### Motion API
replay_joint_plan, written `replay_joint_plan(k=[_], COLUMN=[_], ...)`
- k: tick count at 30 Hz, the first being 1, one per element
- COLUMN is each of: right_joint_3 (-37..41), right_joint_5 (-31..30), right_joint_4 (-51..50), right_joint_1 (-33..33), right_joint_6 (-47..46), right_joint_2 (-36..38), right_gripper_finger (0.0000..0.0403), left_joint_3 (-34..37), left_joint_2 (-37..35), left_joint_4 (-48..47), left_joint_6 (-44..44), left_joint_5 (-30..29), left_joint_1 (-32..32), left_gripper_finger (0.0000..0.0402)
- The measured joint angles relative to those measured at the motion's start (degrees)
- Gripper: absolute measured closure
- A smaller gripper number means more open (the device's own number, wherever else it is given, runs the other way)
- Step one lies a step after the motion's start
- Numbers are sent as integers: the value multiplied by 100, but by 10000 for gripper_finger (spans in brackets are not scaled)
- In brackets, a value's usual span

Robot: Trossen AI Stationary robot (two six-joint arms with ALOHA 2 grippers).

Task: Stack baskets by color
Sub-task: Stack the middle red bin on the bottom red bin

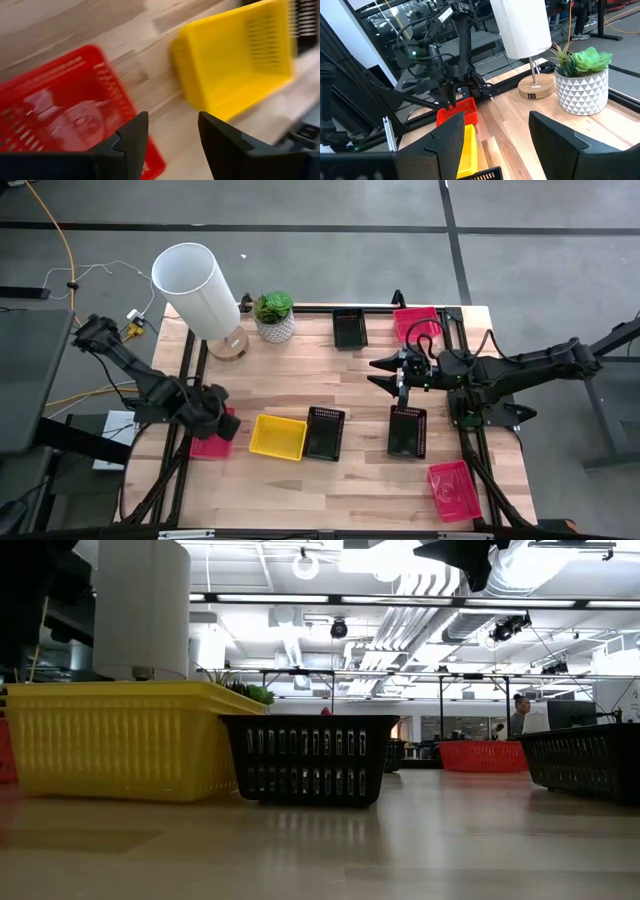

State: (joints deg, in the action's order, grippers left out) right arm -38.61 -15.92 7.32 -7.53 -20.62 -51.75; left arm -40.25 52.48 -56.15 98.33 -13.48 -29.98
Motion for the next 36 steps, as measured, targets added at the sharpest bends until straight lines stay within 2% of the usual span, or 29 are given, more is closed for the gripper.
replay_joint_plan(k=[10, 24, 28, 34, 36], right_joint_3=[0, 0, 0, 0, 0], right_joint_5=[-24, -39, -39, -11, -11], right_joint_4=[-164, -200, -200, -198, -200], right_joint_1=[-2, 1, -2, -1, -2], right_joint_6=[7, -7, -35, -181, -186], right_joint_2=[0, -2, -2, -2, -2], right_gripper_finger=[194, 194, 194, 194, 194], left_joint_3=[0, 0, 1, 2, 0], left_joint_2=[1067, 2090, 2147, 2154, 2154], left_joint_4=[-10, 218, 273, 296, 303], left_joint_6=[971, 1103, 1033, 904, 895], left_joint_5=[146, 385, 386, 338, 239], left_joint_1=[-279, -277, -275, -275, -275], left_gripper_finger=[241, 244, 277, 380, 393])
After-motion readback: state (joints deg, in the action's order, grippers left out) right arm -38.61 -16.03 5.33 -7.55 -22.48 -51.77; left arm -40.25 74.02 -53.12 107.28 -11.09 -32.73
